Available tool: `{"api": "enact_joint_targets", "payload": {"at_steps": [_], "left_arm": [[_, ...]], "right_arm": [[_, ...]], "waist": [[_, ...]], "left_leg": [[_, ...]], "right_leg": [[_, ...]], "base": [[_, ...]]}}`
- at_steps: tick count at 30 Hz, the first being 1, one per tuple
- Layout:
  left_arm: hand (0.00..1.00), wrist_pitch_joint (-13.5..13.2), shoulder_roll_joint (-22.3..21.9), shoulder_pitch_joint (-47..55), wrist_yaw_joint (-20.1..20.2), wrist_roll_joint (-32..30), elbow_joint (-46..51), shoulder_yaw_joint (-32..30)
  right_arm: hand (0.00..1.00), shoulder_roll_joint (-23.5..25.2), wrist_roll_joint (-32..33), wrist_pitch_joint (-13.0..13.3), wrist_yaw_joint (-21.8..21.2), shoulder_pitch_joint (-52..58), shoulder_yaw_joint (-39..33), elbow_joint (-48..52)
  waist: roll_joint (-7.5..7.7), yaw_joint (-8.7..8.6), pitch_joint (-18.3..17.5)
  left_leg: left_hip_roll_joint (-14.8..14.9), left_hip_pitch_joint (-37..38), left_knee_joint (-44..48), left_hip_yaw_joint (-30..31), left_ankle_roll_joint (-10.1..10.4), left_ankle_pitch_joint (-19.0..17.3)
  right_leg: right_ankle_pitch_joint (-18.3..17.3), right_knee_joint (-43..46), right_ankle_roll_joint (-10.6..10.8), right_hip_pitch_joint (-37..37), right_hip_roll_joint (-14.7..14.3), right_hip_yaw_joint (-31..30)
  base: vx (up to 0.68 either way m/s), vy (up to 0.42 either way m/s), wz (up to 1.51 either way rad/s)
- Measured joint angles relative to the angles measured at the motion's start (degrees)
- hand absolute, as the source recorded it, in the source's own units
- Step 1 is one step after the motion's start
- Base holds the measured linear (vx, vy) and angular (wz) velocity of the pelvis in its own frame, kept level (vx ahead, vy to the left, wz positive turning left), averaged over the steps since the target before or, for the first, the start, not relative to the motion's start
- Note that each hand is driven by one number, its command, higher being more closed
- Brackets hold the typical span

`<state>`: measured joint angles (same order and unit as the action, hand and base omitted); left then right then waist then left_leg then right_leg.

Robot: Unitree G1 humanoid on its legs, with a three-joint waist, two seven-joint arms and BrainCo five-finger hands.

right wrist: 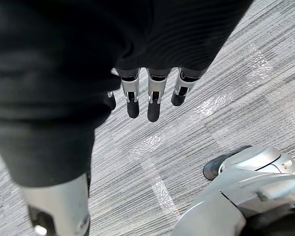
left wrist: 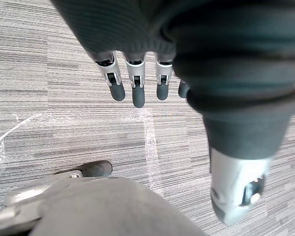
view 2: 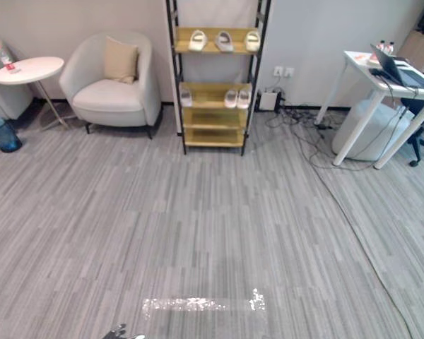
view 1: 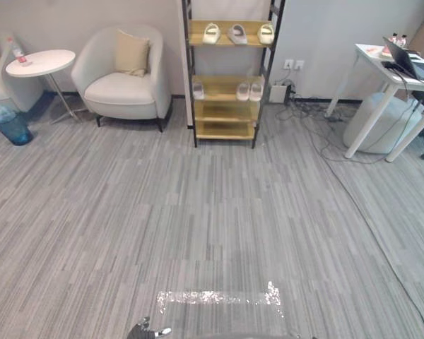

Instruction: Organize the slippers on the shoe rack

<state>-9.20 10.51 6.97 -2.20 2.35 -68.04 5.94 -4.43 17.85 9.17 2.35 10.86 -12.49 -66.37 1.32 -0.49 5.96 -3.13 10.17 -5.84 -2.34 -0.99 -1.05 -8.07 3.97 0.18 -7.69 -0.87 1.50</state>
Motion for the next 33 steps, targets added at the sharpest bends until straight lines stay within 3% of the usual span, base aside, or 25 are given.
{"api": "enact_joint_targets", "payload": {"at_steps": [3,5,7,8,9,10,11,14,16,17,20,22,23,25,26,27,28,29,31,33], "left_arm": [[0.0,0.0,0.0,0.0,-0.1,0.0,0.1,-1.6],[0.0,0.1,0.0,0.0,-0.1,0.0,1.3,-5.1],[0.0,0.1,-0.1,0.6,0.0,0.0,4.3,-8.5],[0.0,0.2,-0.3,0.6,-0.1,0.0,5.4,-9.8],[0.0,0.2,-0.5,0.6,-0.1,0.0,5.6,-9.9],[0.0,0.1,-0.7,0.5,-0.2,0.2,5.8,-10.0],[0.0,0.1,-0.9,0.6,-0.3,0.2,6.2,-10.5],[0.0,-0.1,-1.7,1.0,-1.3,0.7,6.9,-10.6],[0.0,0.1,-2.4,1.1,-1.5,0.8,6.9,-10.6],[0.0,0.3,-3.0,1.3,-1.5,0.8,6.5,-10.6],[0.0,0.5,-2.2,2.2,-1.5,0.7,6.5,-10.6],[0.0,0.9,-2.3,2.1,-1.5,0.5,6.6,-11.1],[0.0,0.9,-2.1,2.1,-1.5,0.4,6.6,-11.0],[0.0,1.0,-2.0,1.5,-1.4,0.1,6.7,-10.9],[0.0,1.1,-2.0,1.2,-1.5,0.0,6.7,-11.0],[0.0,1.1,-2.1,-0.1,-1.5,0.2,6.7,-9.5],[0.0,1.1,-2.1,-0.3,-1.6,0.2,6.7,-9.3],[0.0,1.1,-2.4,-1.6,-1.6,0.4,6.7,-8.3],[0.0,1.0,-3.5,-2.8,-1.5,1.4,6.6,-8.2],[0.0,0.8,-6.1,-4.4,-1.4,1.8,6.0,-6.7]], "right_arm": [[0.0,0.4,0.0,0.0,0.0,-0.1,0.0,0.1],[0.0,1.2,0.0,0.1,0.1,-0.2,0.1,0.4],[0.0,2.1,0.1,0.5,0.3,-0.5,0.5,0.8],[0.0,2.0,0.1,0.6,0.4,-0.6,1.1,1.0],[0.0,1.9,0.1,0.6,0.5,-0.8,1.3,1.2],[0.0,1.7,0.1,0.5,0.6,-0.4,1.7,2.4],[0.0,1.6,0.1,0.6,0.7,-0.3,1.8,2.9],[0.0,0.7,0.1,0.5,1.0,-0.4,2.1,3.2],[0.0,0.1,0.1,0.3,1.1,-0.6,2.2,4.7],[0.0,-0.5,0.1,0.3,1.2,-0.9,2.7,5.0],[0.0,-0.1,0.0,0.3,1.3,-1.2,4.1,5.0],[0.0,-0.2,-1.2,0.0,1.2,-0.9,4.8,5.2],[0.0,-0.1,-2.1,-0.1,1.1,-0.7,4.8,5.5],[0.0,-0.1,-2.2,-0.2,1.0,-0.2,4.7,7.2],[0.0,-0.1,-2.2,-0.1,1.0,-0.1,4.3,7.7],[0.0,-0.3,-2.2,-0.1,1.1,-0.1,4.1,8.6],[0.0,-0.3,-2.2,-0.1,1.1,-0.1,4.1,8.7],[0.0,-0.2,-2.2,0.0,1.1,-0.2,4.1,9.2],[0.0,-0.2,-2.2,0.2,1.0,-0.6,4.1,9.3],[0.0,-0.2,-2.2,0.6,1.0,-1.3,4.1,9.2]], "waist": [[0.65,-0.05,0.5],[1.69,-0.06,1.2],[3.19,0.32,2.8],[3.79,0.56,3.7],[3.65,0.71,3.8],[3.01,0.85,3.9],[2.82,0.83,4.1],[1.5,0.94,3.8],[0.24,1.08,3.7],[-0.81,1.23,3.0],[0.6,1.87,0.0],[1.1,2.52,-1.0],[1.51,2.66,-1.3],[1.57,2.46,-1.4],[1.38,2.33,-1.2],[0.85,2.29,-0.9],[0.81,2.29,-0.9],[0.39,1.95,-0.7],[0.32,0.91,-0.7],[0.19,0.12,-0.7]], "left_leg": [[-0.1,-0.3,0.8,0.1,0.5,-0.5],[-0.4,-3.1,7.4,0.0,1.2,-3.9],[-0.1,-9.7,23.2,-1.4,3.1,-8.8],[1.0,-15.0,35.9,-3.2,2.6,-10.4],[1.7,-16.1,38.4,-4.0,2.4,-10.7],[4.7,-19.3,46.3,-6.1,1.6,-12.3],[7.3,-21.0,50.1,-6.9,2.4,-13.4],[10.8,-22.4,45.6,-8.2,3.6,-13.9],[10.5,-22.1,36.3,-8.9,4.2,-13.1],[10.0,-21.7,32.1,-9.2,4.8,-10.2],[6.2,-20.8,30.1,-12.5,2.3,-12.9],[4.4,-18.2,29.6,-15.1,1.0,-14.0],[3.3,-16.0,27.9,-15.9,0.7,-14.2],[1.9,-10.9,24.6,-15.7,-0.2,-14.6],[1.6,-8.9,23.7,-15.2,-0.3,-14.7],[1.9,-3.4,19.6,-14.1,-0.3,-14.6],[2.0,-3.0,19.3,-14.0,-0.2,-14.6],[3.2,0.1,17.0,-13.4,-0.2,-14.6],[4.1,1.6,15.8,-12.6,-0.2,-14.6],[5.0,2.8,14.5,-12.2,-0.1,-14.6]], "right_leg": [[-2.1,3.4,-0.3,1.6,0.3,0.2],[-4.5,7.4,-0.5,2.8,1.0,0.4],[-6.6,10.9,-1.3,3.9,1.6,0.7],[-7.3,12.2,-1.7,3.8,2.0,0.5],[-7.4,12.3,-1.8,3.7,1.9,0.5],[-8.1,13.1,-1.8,3.4,1.5,0.5],[-9.0,13.7,-1.8,2.6,1.6,0.2],[-11.3,13.9,-1.0,1.4,2.6,-1.8],[-12.3,13.9,0.9,1.7,3.6,-3.1],[-13.2,14.0,2.4,2.0,4.2,-4.7],[-13.0,13.5,2.7,2.4,7.2,-9.3],[-12.9,19.3,3.5,4.1,8.9,-12.1],[-12.5,24.0,4.9,5.5,9.4,-12.9],[-8.2,39.8,11.0,11.0,9.5,-12.3],[-8.2,46.0,10.8,13.5,9.7,-11.1],[-10.4,51.4,8.1,16.6,9.7,-5.7],[-10.6,51.5,7.8,16.8,9.8,-5.2],[-12.7,48.9,4.7,19.1,9.6,0.0],[-13.2,43.8,3.8,21.0,9.5,3.3],[-10.8,33.2,2.7,23.9,7.9,4.5]], "base": [[0.01,-0.035,0.05],[0.03,-0.045,0.06],[-0.02,-0.073,-0.01],[-0.04,-0.069,-0.06],[0.0,-0.035,-0.13],[0.06,0.006,-0.05],[0.08,0.017,-0.06],[0.15,0.15,-0.13],[0.25,0.315,-0.31],[0.33,0.41,-0.44],[0.35,0.282,-0.32],[0.37,0.26,-0.35],[0.42,0.245,-0.23],[0.37,0.18,0.01],[0.4,0.119,0.17],[0.33,0.086,0.16],[0.35,0.024,0.19],[0.19,-0.026,0.16],[0.23,-0.073,0.29],[0.32,-0.174,0.26]]}}
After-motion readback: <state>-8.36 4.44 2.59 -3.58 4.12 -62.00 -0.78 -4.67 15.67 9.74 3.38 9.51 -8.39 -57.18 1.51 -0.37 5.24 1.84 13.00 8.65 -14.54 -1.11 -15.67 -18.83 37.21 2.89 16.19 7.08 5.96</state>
